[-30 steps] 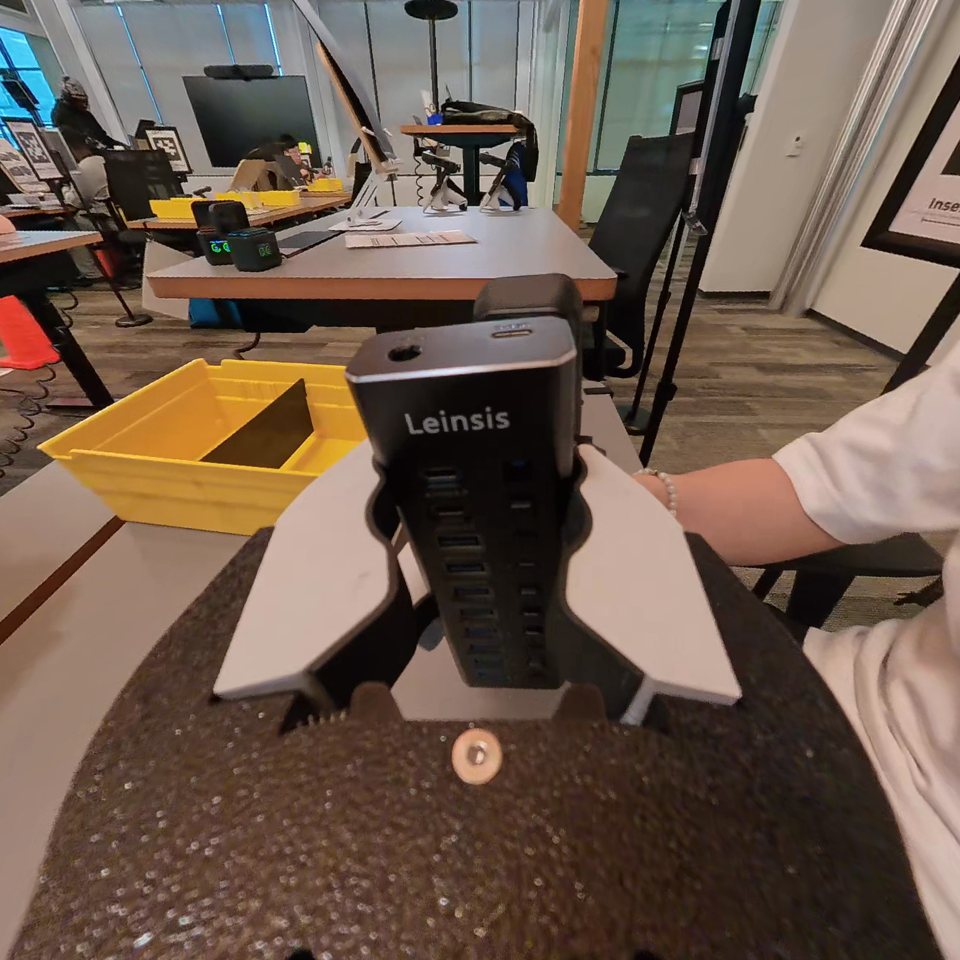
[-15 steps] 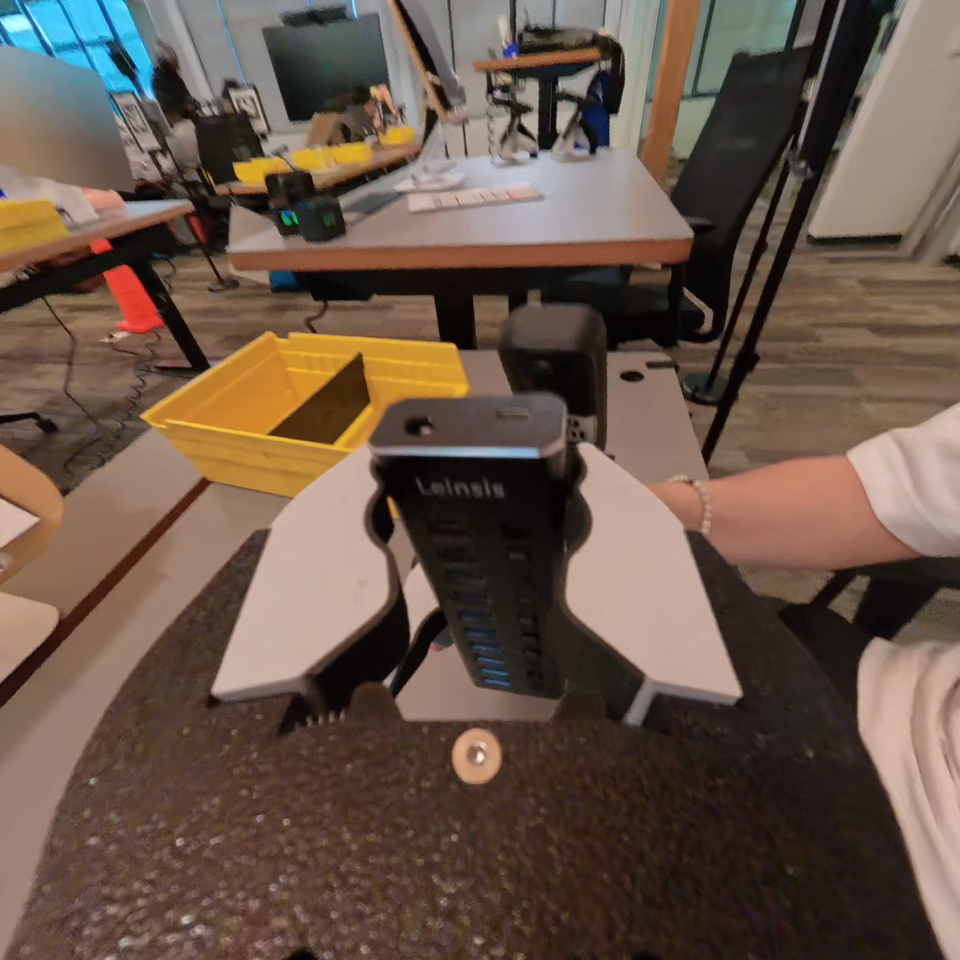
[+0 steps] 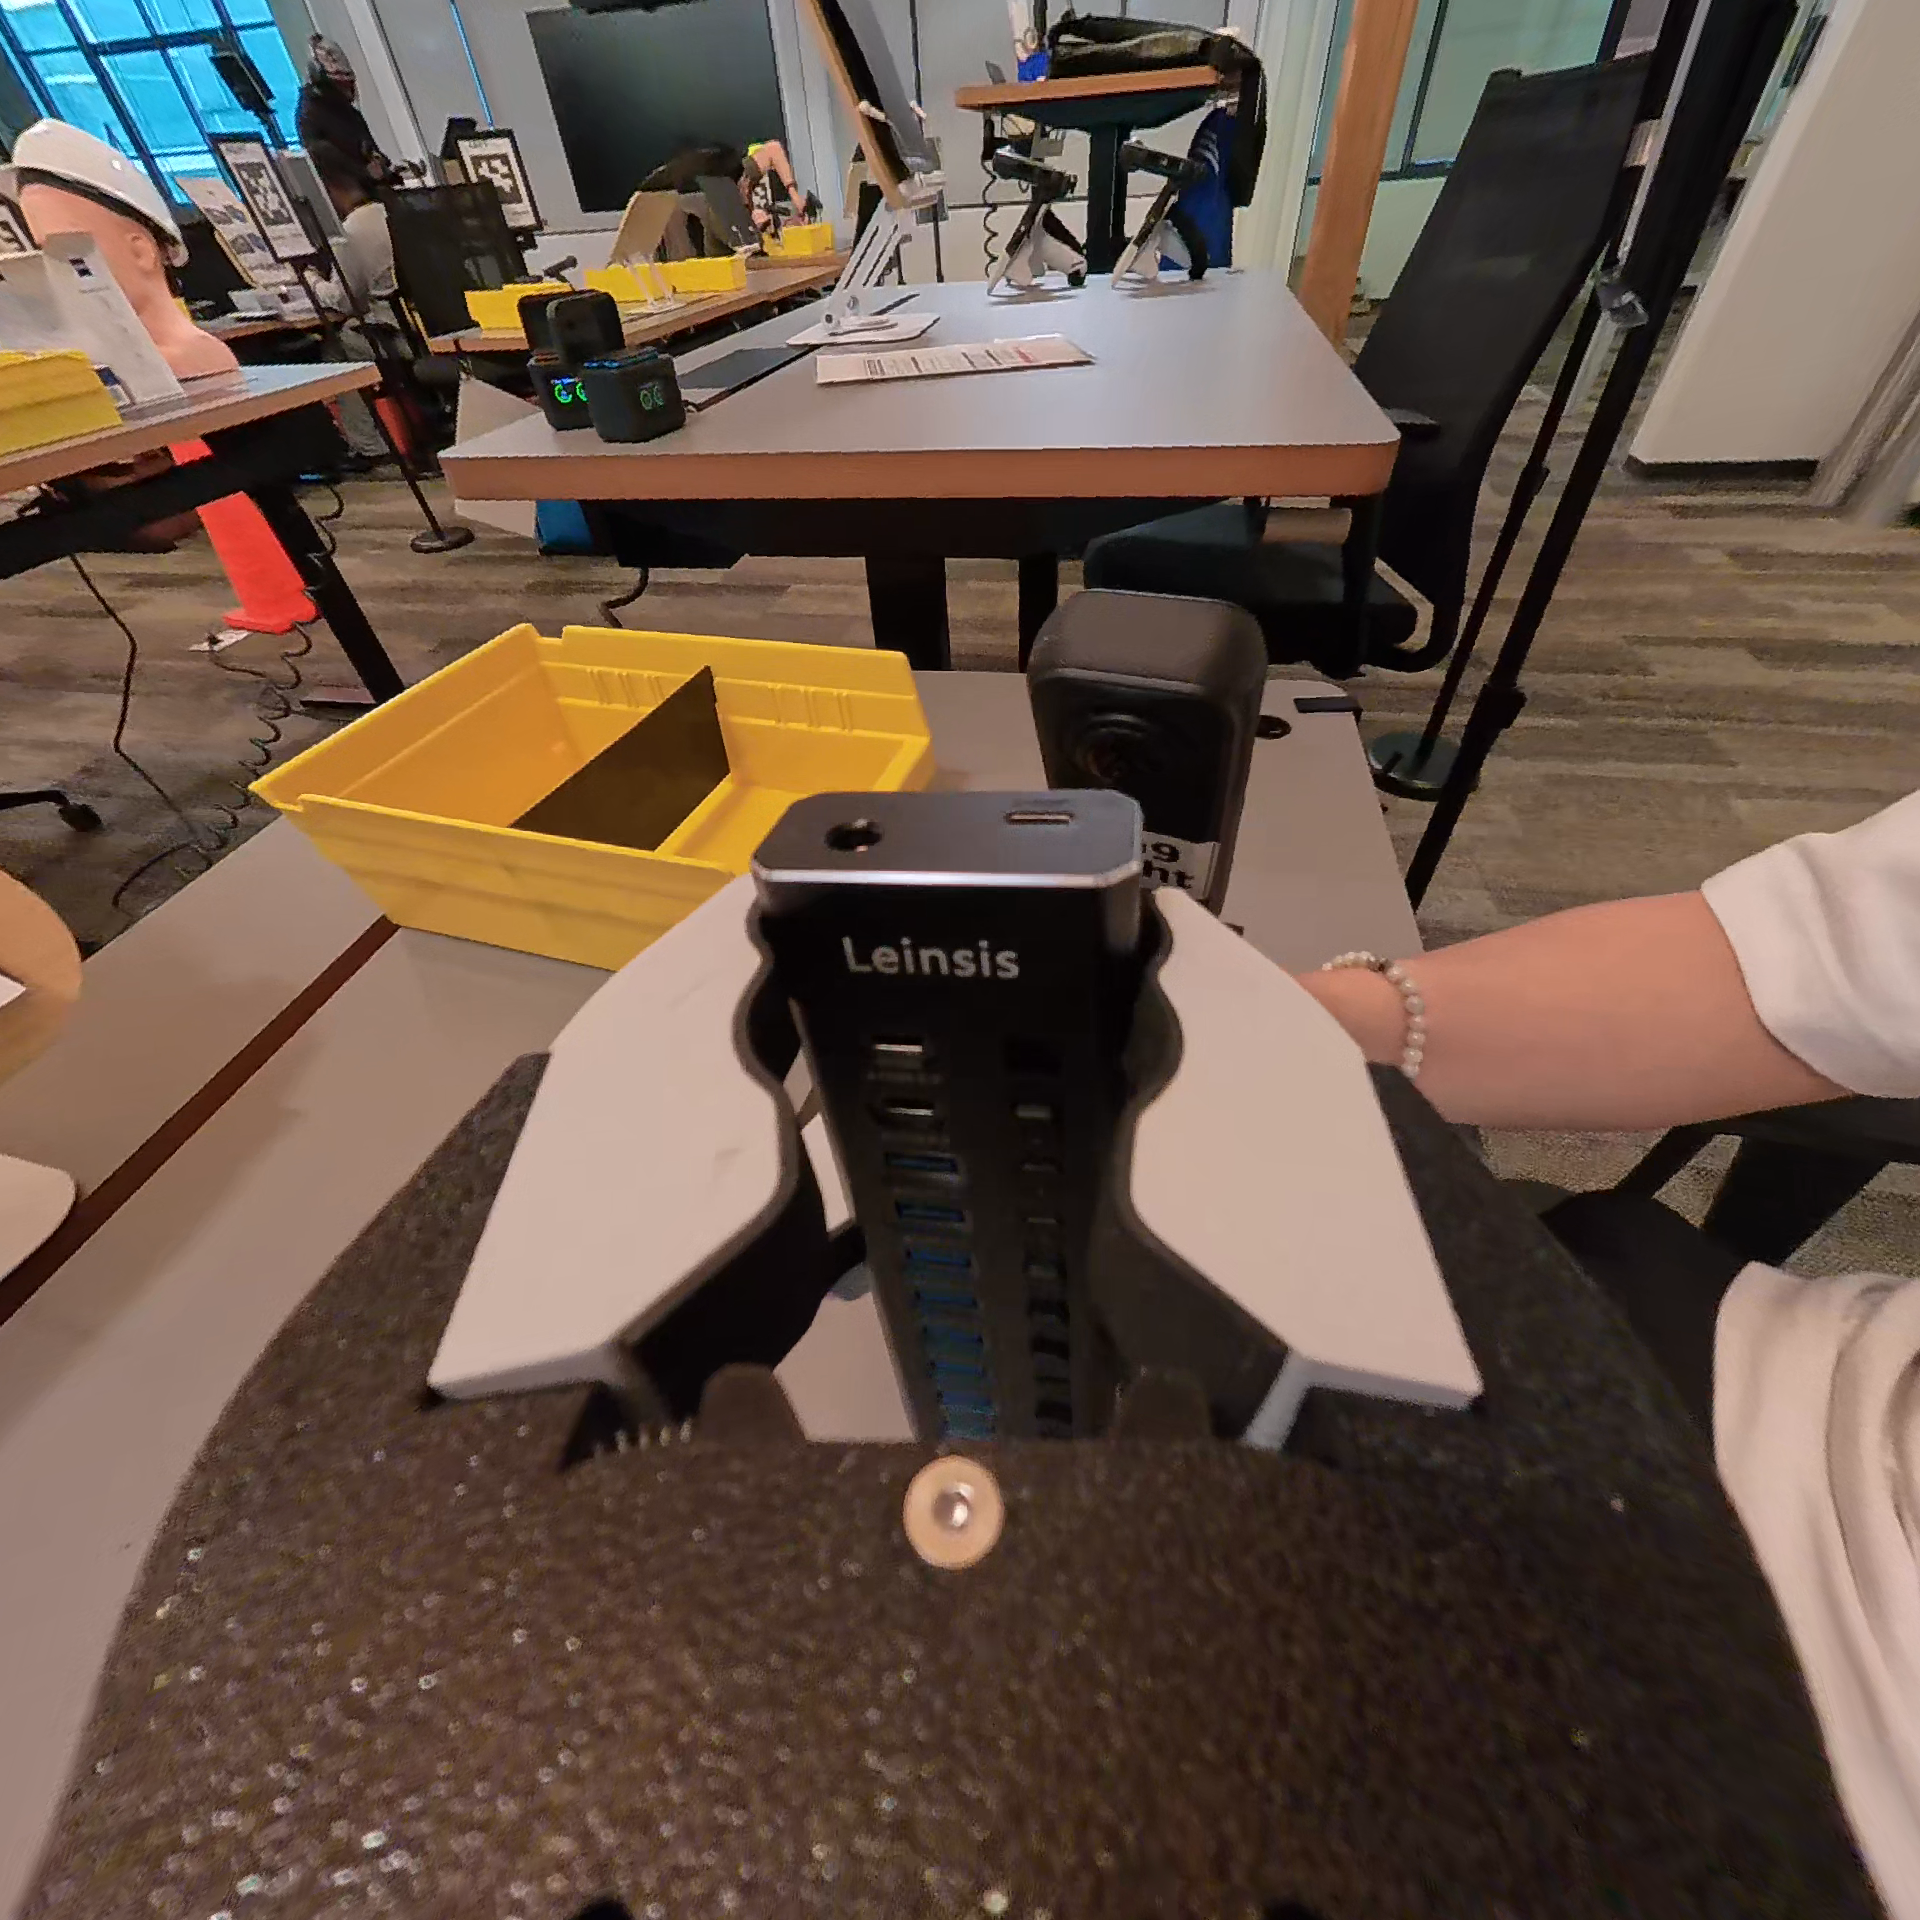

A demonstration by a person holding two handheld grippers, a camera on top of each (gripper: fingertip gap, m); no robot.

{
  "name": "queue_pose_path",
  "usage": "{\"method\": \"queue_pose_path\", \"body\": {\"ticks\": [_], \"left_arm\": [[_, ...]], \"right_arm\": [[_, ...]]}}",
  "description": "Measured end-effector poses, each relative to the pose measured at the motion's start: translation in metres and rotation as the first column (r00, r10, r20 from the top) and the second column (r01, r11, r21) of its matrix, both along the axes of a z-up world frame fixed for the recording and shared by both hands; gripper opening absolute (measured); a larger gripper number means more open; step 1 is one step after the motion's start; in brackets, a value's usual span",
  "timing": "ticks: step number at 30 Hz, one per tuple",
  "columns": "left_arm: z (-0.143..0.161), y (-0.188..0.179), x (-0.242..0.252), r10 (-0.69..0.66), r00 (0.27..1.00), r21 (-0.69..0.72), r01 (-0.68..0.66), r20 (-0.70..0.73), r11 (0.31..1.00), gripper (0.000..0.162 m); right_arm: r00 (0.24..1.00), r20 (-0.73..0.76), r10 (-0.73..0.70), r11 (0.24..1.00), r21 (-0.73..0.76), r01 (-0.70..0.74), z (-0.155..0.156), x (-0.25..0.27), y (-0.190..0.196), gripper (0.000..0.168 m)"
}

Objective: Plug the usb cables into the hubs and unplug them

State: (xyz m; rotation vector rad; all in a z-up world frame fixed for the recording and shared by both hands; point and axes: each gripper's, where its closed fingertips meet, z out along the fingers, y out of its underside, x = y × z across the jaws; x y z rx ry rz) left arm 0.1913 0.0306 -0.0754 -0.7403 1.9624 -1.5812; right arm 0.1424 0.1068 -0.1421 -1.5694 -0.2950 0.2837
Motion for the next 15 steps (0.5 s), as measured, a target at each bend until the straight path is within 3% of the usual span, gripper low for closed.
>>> {"method": "queue_pose_path", "body": {"ticks": [5, 8, 12, 15], "left_arm": [[-0.008, 0.009, 0.0, 0.066, 0.996, 0.026, -0.065, -0.056, 0.998, 0.062], [-0.011, 0.021, -0.003, 0.149, 0.988, 0.069, -0.146, -0.041, 0.987, 0.078], [-0.008, 0.059, -0.028, 0.22, 0.976, 0.123, -0.219, 0.006, 0.968, 0.071], [-0.03, 0.112, -0.058, 0.239, 0.968, 0.296, -0.209, -0.071, 0.932, 0.065]], "right_arm": [[1.0, -0.026, 0.006, 1.0, -0.02, -0.007, -0.007, 0.001, 0.003, 0.075], [0.995, -0.095, -0.028, 1.0, -0.016, 0.027, -0.005, 0.015, 0.002, 0.075], [0.98, -0.085, -0.182, 0.983, -0.032, 0.179, -0.004, 0.058, -0.009, 0.075], [0.971, -0.084, -0.223, 0.975, -0.018, 0.222, 0.005, 0.078, -0.023, 0.075]]}}
